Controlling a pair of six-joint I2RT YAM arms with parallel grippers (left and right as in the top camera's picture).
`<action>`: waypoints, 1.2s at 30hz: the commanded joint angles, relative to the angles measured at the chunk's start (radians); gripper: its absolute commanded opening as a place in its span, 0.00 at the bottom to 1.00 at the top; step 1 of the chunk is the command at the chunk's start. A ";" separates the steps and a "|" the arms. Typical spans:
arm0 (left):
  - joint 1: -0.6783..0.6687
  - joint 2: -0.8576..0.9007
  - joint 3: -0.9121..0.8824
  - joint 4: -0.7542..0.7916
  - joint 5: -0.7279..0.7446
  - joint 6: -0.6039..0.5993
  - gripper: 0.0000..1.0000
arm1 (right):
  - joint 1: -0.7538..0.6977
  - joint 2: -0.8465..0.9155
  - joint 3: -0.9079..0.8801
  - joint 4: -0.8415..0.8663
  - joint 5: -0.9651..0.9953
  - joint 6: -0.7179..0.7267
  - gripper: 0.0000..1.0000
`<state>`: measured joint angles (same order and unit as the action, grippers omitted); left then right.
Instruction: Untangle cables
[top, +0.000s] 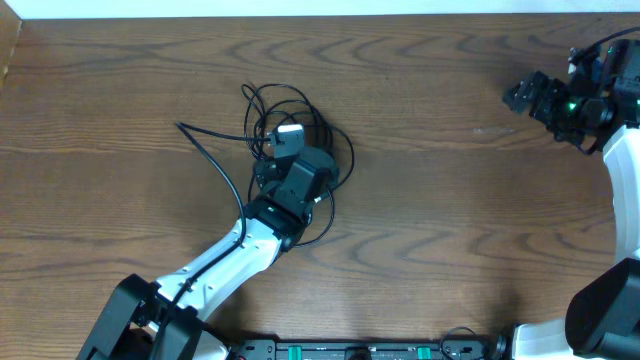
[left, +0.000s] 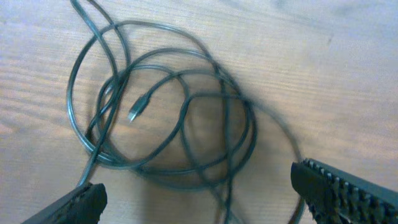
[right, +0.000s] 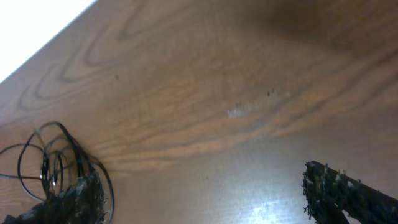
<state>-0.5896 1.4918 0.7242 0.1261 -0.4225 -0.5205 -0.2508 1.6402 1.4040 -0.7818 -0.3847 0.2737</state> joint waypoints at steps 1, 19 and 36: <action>0.004 0.065 0.000 0.067 0.035 -0.042 1.00 | 0.002 0.001 -0.004 -0.022 0.016 -0.013 0.99; 0.005 0.272 0.000 0.312 0.046 -0.040 0.08 | 0.016 0.001 -0.004 -0.174 0.016 -0.076 0.94; 0.013 -0.816 0.000 0.117 0.034 0.030 0.08 | 0.254 0.001 -0.059 -0.080 -0.144 -0.114 0.91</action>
<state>-0.5823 0.7635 0.7200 0.2737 -0.3679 -0.5190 -0.0490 1.6409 1.3865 -0.9085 -0.3996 0.1730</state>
